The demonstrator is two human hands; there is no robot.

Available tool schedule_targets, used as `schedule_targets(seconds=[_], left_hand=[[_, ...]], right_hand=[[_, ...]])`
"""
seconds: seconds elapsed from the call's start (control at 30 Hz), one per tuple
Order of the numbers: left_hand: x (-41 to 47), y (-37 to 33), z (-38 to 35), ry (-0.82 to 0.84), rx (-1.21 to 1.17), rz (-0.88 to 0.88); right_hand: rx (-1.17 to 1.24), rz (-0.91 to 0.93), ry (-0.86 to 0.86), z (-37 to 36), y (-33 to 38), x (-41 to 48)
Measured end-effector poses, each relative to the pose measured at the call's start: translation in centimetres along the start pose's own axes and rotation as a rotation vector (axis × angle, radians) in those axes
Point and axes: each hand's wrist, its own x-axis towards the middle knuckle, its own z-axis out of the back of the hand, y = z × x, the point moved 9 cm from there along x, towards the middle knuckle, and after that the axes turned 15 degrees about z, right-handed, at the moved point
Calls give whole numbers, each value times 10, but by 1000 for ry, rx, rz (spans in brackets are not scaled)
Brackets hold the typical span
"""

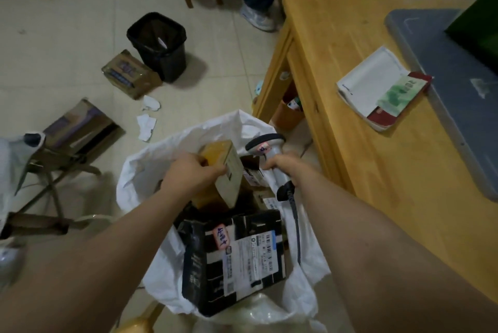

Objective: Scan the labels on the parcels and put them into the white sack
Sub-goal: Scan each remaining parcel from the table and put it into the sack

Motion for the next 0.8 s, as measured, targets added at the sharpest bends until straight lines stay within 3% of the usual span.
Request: schedule_targets(seconds=[0.17, 0.37, 0.47, 0.6, 0.8], left_hand=[[4, 16, 2, 2, 48, 17], [-19, 7, 14, 46, 48, -11], [-29, -5, 13, 103, 18, -14], [-41, -47, -11, 113, 207, -141], [-53, -56, -66, 281, 179, -187]], right_hand=[[-11, 87, -77, -4, 14, -8], [137, 188, -249, 69, 52, -62], [123, 185, -238, 84, 54, -83], [89, 203, -205, 78, 63, -89], [48, 187, -177, 74, 50, -93]])
